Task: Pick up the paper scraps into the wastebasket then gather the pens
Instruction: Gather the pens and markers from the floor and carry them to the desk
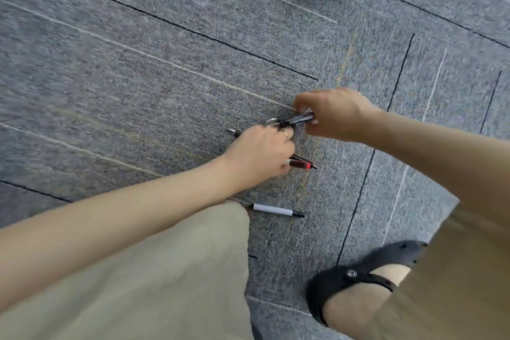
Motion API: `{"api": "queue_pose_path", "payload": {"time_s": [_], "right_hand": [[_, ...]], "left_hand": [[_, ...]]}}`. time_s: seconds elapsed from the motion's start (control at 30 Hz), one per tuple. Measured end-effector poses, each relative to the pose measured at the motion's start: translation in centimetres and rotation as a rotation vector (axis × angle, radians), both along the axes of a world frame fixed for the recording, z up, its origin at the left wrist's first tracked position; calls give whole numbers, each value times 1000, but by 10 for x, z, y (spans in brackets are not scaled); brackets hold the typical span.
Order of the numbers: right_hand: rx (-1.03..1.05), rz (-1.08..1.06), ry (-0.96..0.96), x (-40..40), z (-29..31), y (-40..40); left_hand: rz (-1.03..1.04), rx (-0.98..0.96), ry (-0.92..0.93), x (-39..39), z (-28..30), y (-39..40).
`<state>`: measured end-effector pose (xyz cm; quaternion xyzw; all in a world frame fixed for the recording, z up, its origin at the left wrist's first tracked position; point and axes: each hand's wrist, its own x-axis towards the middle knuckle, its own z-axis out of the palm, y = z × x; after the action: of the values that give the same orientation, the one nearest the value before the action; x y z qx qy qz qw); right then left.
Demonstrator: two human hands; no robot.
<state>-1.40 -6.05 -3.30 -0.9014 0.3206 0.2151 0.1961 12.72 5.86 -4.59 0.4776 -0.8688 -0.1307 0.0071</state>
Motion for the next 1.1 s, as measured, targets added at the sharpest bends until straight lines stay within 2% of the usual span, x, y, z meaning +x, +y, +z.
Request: {"api": "queue_pose_path", "payload": {"time_s": [0.17,0.23,0.27,0.33,0.4,0.5,0.57,0.67,0.8,0.9,1.0,1.1], "right_hand": [[-62,-53,99,-9,-1,-9],[-11,-150,128,-9,0,-11],[24,-223,113,-9,1,-12],[79,-352,42,-8,3,-14],[161,-471,-54,-3,9,-18],[400,-668,-247,6,20,-20],[492,-731,-359,13,26,-22],[566,-773,-470,22,33,-28],[560,-744,-536,40,54,-49],[584,-715,-612,69,78,-73],[629,-664,-664,106,108,-89],[712,-714,-695,131,147,-79]], "left_hand": [[21,-2,137,-6,6,27],[-43,160,36,-17,6,43],[-77,273,-79,-22,6,49],[-83,385,-182,-29,5,55],[-72,445,-197,-32,0,58],[-60,388,-178,-30,8,49],[72,415,-152,-23,14,32],[488,506,99,-5,19,-4],[986,561,652,31,40,-60],[1192,529,952,47,66,-91],[1365,381,1047,57,90,-106],[1549,312,1282,69,131,-108]]}}
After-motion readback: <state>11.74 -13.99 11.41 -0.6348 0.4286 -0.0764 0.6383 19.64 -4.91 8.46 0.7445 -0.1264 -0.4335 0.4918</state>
